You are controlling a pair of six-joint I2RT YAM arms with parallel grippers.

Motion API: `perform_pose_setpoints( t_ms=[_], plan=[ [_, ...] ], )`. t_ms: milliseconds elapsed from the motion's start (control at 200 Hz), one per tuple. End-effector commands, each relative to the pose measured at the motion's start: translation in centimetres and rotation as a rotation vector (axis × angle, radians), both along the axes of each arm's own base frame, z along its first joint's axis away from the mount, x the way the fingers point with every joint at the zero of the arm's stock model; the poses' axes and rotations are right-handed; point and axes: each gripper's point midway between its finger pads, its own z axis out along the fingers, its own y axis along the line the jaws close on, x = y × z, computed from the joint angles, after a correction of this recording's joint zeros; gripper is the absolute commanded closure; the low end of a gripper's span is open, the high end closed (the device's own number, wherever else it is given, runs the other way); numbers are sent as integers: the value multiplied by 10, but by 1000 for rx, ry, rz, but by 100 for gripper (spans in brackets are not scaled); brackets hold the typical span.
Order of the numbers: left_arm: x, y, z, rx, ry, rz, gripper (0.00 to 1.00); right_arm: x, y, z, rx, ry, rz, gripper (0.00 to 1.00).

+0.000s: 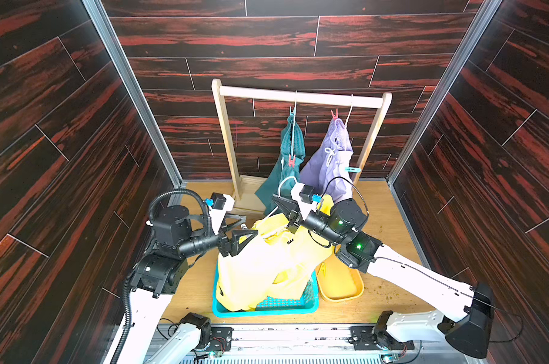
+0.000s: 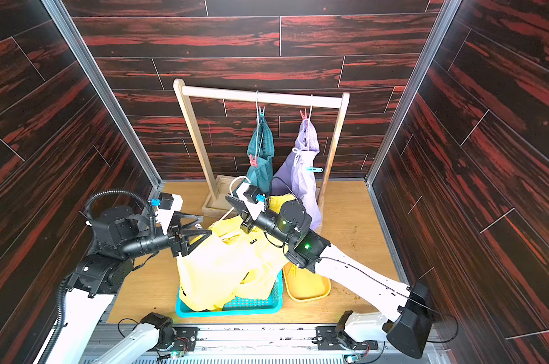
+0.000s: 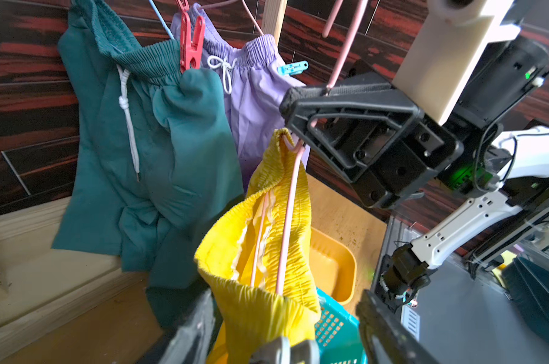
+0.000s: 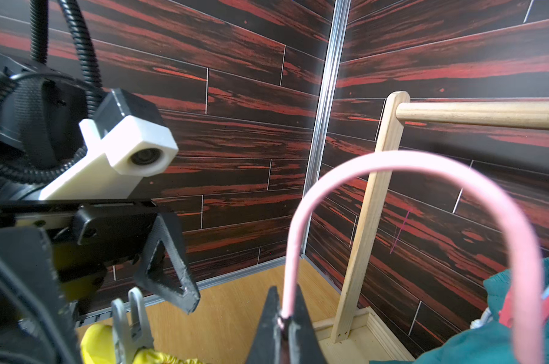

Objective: Remove the clothespins securing shorts to the hanger
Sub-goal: Remove the clothespin from the hanger.

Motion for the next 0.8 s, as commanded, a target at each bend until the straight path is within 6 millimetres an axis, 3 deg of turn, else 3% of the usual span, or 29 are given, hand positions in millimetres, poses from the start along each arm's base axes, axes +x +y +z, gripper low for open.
perform_pose_setpoints(
  t_ms=[0, 75, 165, 256, 381, 616, 797],
  plan=[
    [-3, -1, 7, -16, -50, -15, 35, -6, -11, 37, 81, -71, -17, 100],
    [-2, 0, 4, 2, -50, -14, 46, -6, -10, 37, 79, -70, -14, 100],
    [-3, 0, 3, 13, -64, -18, 68, -5, -10, 37, 79, -70, -19, 100],
    [-3, 0, 3, 7, -83, -11, 73, -4, -9, 37, 76, -70, -21, 100],
    [-3, 4, 5, 1, -121, 16, 100, -1, -4, 34, 58, -58, -19, 100],
    [3, 22, 11, 4, -170, 163, 100, 5, 4, 22, 35, -24, -16, 100],
    [15, 52, 21, 1, -232, 379, 100, 11, 13, 8, 15, 37, -20, 100]
  ],
)
